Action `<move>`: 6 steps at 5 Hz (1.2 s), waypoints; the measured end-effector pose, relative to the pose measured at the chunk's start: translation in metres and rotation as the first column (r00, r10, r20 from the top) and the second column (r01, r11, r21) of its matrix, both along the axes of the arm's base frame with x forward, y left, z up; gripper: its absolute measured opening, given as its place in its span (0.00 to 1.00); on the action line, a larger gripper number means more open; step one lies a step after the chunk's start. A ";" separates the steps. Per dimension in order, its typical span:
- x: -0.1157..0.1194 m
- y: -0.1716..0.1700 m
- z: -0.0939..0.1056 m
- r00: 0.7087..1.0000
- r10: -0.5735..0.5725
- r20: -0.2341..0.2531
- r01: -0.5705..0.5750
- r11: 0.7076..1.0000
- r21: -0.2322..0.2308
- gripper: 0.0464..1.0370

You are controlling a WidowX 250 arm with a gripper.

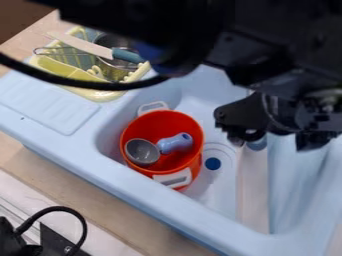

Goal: Put the bigger knife on the right side of the sink

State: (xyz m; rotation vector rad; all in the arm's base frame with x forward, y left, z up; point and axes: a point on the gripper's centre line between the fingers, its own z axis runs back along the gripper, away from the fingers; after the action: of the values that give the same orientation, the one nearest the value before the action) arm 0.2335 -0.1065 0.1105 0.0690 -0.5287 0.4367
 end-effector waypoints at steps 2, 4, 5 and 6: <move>-0.005 0.025 0.015 0.999 -0.007 -0.046 0.002 0.994 -0.106 0.96; -0.012 0.060 0.011 0.984 0.022 -0.179 -0.040 0.995 -0.095 0.96; -0.012 0.077 0.014 0.973 -0.030 -0.229 0.016 0.998 -0.060 0.96; -0.009 0.098 0.018 0.947 -0.146 -0.286 0.128 0.988 -0.081 0.96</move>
State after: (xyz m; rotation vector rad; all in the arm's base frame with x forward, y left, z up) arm 0.2245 -0.0085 0.1285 0.0357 -0.2272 0.2992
